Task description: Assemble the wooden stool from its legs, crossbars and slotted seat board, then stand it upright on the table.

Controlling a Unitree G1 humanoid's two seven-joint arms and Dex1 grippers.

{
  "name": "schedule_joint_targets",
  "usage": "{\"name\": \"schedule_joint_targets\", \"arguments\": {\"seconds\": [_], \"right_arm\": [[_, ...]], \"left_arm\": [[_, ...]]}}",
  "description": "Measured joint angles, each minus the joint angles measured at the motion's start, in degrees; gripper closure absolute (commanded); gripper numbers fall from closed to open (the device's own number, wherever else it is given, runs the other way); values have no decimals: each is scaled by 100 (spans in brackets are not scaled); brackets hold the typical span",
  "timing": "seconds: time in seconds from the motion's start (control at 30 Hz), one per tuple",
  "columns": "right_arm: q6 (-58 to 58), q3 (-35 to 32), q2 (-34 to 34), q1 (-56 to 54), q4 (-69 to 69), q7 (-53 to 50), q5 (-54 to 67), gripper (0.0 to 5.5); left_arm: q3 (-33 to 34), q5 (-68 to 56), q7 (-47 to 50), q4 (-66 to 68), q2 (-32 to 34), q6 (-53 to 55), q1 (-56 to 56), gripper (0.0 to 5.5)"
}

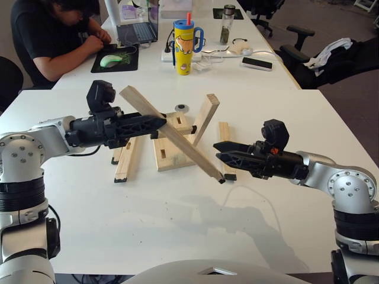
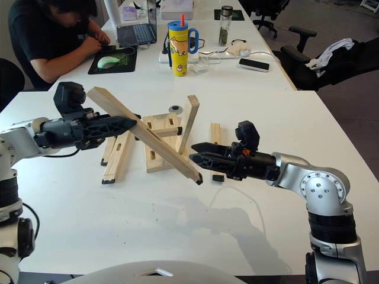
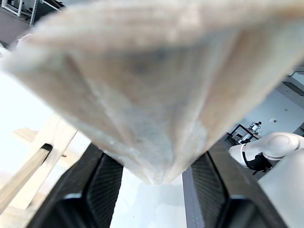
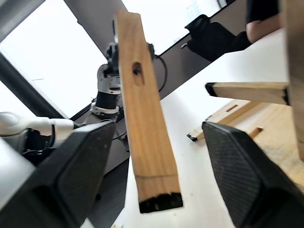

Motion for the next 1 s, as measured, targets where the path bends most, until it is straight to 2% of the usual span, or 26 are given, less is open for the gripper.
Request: {"name": "schedule_joint_targets", "arguments": {"seconds": [0.07,0.17,0.33,0.53,0.7,1.0], "right_arm": [[-165,268,217,113,4,-244,-431,183],[-393,851,991,259,-57,-759,-903,183],[-998,1581,2135,196,333,-1479,-1887,183],[-1963,1541,3193,-419,1918,-2519,-3129,183],[-2106,1453,3352,-548,2311,-2648,-3537,183],[-2035,1073,2916,-686,2226,-2691,-4012,183]], "left_arm": [[68,238,-274,11,275,-71,316,347],[76,763,-768,209,670,-319,701,347],[154,1322,-1085,1347,830,-736,526,347],[241,1664,-1139,1753,744,-1104,176,347],[139,1871,-1356,1753,722,-1247,63,347],[189,2350,-976,1702,351,-1899,83,347]]}}
